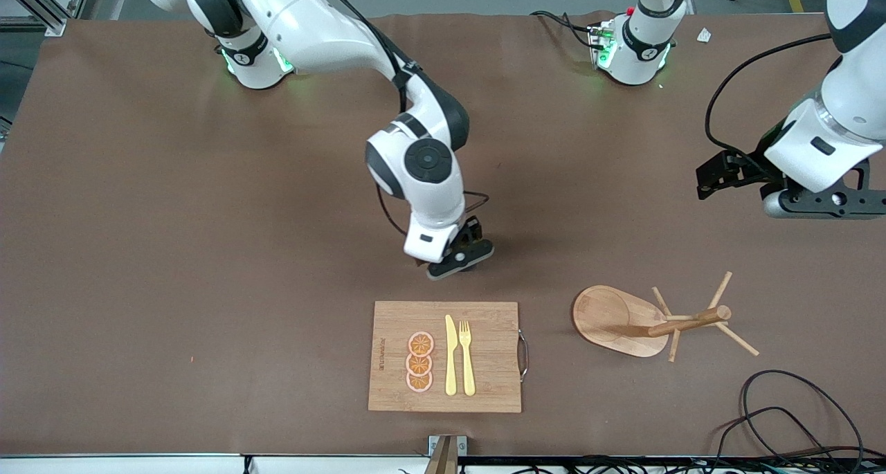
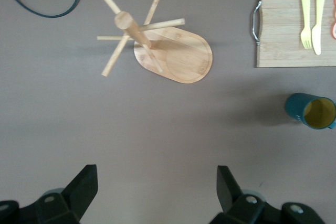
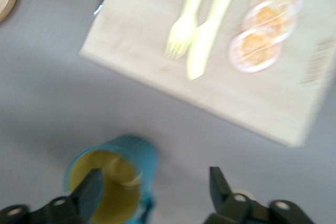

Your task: Pass cup and hang on rack

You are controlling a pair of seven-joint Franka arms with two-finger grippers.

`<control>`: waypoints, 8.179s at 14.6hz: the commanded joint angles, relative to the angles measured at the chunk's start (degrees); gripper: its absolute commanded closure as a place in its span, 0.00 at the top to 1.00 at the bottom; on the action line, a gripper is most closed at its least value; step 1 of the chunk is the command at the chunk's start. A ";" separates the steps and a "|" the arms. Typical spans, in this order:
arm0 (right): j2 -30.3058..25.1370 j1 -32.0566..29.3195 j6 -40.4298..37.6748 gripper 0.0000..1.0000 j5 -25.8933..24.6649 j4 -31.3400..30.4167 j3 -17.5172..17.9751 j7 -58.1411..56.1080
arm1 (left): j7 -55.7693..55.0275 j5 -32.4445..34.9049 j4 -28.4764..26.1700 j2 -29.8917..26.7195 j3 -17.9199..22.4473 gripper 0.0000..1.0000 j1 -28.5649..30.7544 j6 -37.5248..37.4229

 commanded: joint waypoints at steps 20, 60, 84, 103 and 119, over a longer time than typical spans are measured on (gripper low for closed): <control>-19.00 -29.36 -23.15 1.00 9.55 -3.43 -12.73 -13.47 | -43.40 11.03 1.46 3.60 -0.57 1.00 -25.16 -0.77; -52.41 -43.28 -29.75 1.00 -4.95 -31.04 5.83 -15.59 | -112.15 36.62 14.90 49.57 22.01 0.73 -63.68 28.22; -52.41 -43.62 -29.14 1.00 -5.04 -31.04 5.92 -15.85 | -113.73 32.49 14.65 47.82 20.70 0.28 -63.76 20.76; -52.41 -43.71 -29.31 1.00 -5.04 -31.04 5.83 -15.85 | -97.66 7.47 14.21 28.76 20.61 0.00 -51.66 20.67; -52.41 -43.62 -29.31 1.00 -5.04 -31.04 5.83 -15.85 | -66.39 -48.43 12.80 19.95 20.61 0.01 -15.01 8.12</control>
